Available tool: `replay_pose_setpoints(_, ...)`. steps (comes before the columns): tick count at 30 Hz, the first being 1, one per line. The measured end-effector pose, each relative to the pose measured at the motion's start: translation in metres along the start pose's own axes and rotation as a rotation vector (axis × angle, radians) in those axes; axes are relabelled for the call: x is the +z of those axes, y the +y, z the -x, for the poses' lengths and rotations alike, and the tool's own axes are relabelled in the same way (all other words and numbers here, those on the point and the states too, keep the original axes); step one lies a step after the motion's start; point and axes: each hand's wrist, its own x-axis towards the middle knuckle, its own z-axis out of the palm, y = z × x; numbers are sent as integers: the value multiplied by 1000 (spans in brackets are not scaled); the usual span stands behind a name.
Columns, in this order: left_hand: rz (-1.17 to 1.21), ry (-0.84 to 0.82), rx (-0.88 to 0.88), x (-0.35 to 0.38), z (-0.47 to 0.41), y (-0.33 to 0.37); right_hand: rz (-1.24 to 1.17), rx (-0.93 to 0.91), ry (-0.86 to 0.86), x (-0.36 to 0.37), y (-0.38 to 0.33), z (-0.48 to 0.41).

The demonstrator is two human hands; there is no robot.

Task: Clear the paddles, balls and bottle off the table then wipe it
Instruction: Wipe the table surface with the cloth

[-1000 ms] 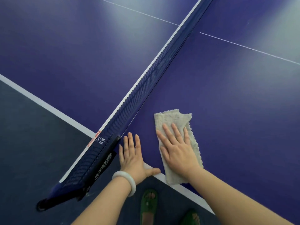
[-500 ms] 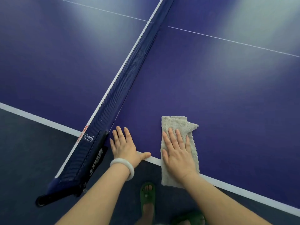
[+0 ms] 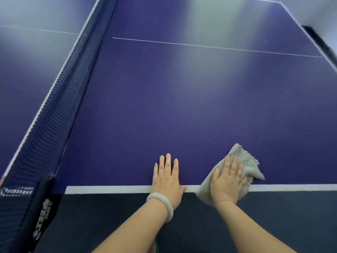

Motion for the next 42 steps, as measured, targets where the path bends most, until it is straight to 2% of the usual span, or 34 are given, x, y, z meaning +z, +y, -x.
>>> replay_pose_setpoints(4, 28, 3, -59, 5, -12, 32, 121, -493, -2, 1, 7, 10)
replay_pose_setpoints(6, 6, -30, -117, 12, -16, 40, 151, -593, -24, -7, 34, -7)
replay_pose_setpoints(7, -9, -50, -138, 15, -18, 42, 158, -546, -20, -10, 52, -18)
replay_pose_setpoints(10, -54, -72, -176, 22, -21, 45, 124, -183, 27, -24, 103, -44)
replay_pose_setpoints(12, -78, -77, -207, 21, -23, 50, 74, -69, 15, -33, 124, -53)
replay_pose_setpoints(16, -50, -49, -242, 12, -31, 84, -28, -93, 74, -39, 136, -56)
replay_pose_setpoints(19, -57, -75, -84, 16, -38, 128, -81, -77, 99, -49, 141, -63)
replay_pose_setpoints(21, -76, -116, -73, 24, -39, 159, -88, -103, 47, -58, 156, -73)
replay_pose_setpoints(25, -130, -150, -189, 29, -42, 189, -246, -149, -101, -80, 197, -82)
replay_pose_setpoints(29, -118, -148, -258, 23, -37, 214, -383, -20, -281, -97, 249, -67)
replay_pose_setpoints(31, -142, -162, -197, 19, -29, 241, -411, 31, -323, -103, 281, -55)
replay_pose_setpoints(34, -155, -153, 63, 16, -16, 295, -451, 59, -298, -120, 330, -39)
replay_pose_setpoints(36, -72, -145, 207, 15, -7, 337, -473, 77, -254, -134, 361, -33)
replay_pose_setpoints(39, 91, -169, 293, 15, 9, 400, -504, 104, -190, -157, 403, -28)
replay_pose_setpoints(42, 149, -185, 377, 16, 20, 454, -521, 116, -136, -178, 440, -31)
